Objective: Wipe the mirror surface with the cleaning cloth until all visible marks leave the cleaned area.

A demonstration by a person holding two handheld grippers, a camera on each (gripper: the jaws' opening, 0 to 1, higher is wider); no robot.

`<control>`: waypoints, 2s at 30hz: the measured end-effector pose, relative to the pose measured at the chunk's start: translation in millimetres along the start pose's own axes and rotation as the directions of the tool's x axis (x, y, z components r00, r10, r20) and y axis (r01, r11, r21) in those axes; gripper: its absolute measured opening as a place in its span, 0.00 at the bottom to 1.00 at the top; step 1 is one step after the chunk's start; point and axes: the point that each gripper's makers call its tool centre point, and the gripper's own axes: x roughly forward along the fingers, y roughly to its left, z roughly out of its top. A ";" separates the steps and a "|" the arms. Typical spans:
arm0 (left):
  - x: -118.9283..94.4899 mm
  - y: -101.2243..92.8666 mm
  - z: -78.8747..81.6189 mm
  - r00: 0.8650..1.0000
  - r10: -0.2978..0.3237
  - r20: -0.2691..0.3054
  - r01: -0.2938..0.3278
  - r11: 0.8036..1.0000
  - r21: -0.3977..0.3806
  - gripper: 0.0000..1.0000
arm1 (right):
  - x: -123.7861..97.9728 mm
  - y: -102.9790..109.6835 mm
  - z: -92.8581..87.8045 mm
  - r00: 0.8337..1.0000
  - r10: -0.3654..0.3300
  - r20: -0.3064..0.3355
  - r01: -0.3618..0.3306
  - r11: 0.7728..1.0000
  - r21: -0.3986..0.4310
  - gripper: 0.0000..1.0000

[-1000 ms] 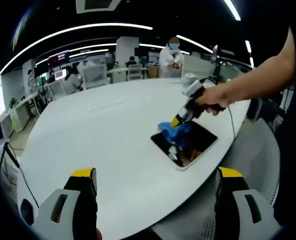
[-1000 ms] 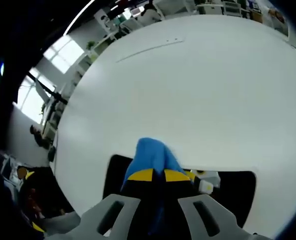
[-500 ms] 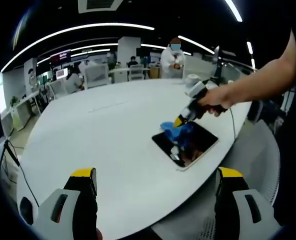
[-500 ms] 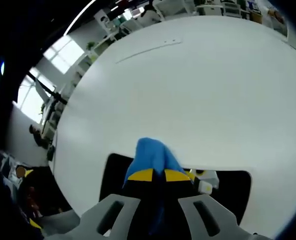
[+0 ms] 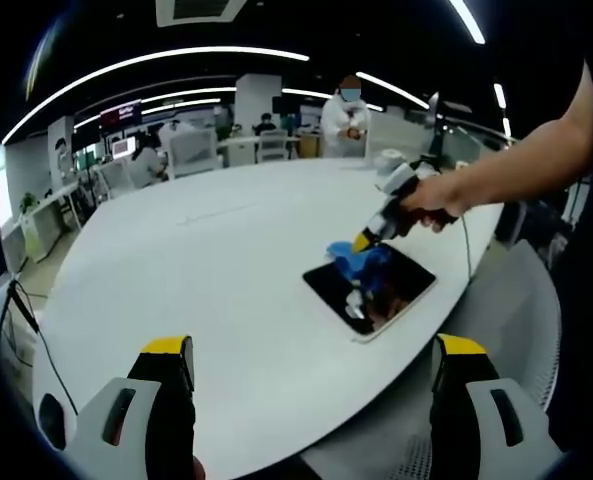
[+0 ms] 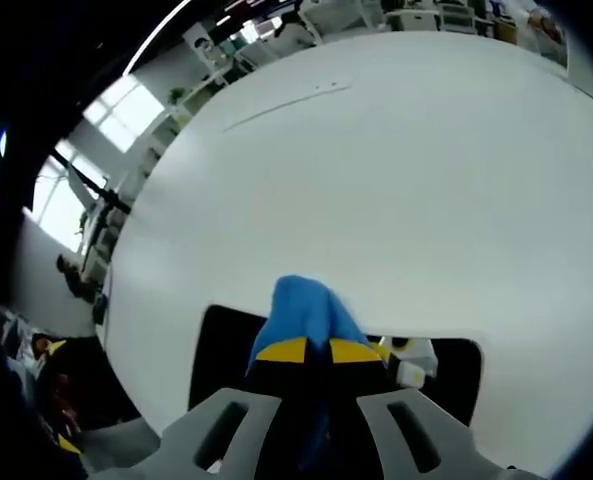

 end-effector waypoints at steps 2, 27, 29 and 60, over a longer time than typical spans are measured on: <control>0.3 -0.8 0.4 1.000 -0.001 0.002 0.001 1.000 0.000 0.99 | -1.8 -3.9 0.0 1.000 -0.004 -0.001 0.004 1.000 0.002 0.01; -3.4 -7.0 -2.5 1.000 0.004 0.004 -0.004 1.000 -0.006 0.98 | -11.0 -17.0 -3.5 0.998 -0.058 0.000 0.058 0.998 -0.015 0.01; -3.2 -7.8 -1.9 1.000 0.004 0.007 -0.004 1.000 -0.007 0.98 | -11.3 -17.3 -4.4 0.998 -0.059 0.012 0.059 0.998 -0.024 0.01; -1.5 -23.3 -3.4 1.000 -0.019 0.003 0.019 1.000 0.013 0.99 | -35.6 -5.4 -57.7 0.999 -0.033 0.041 0.034 0.999 -0.008 0.01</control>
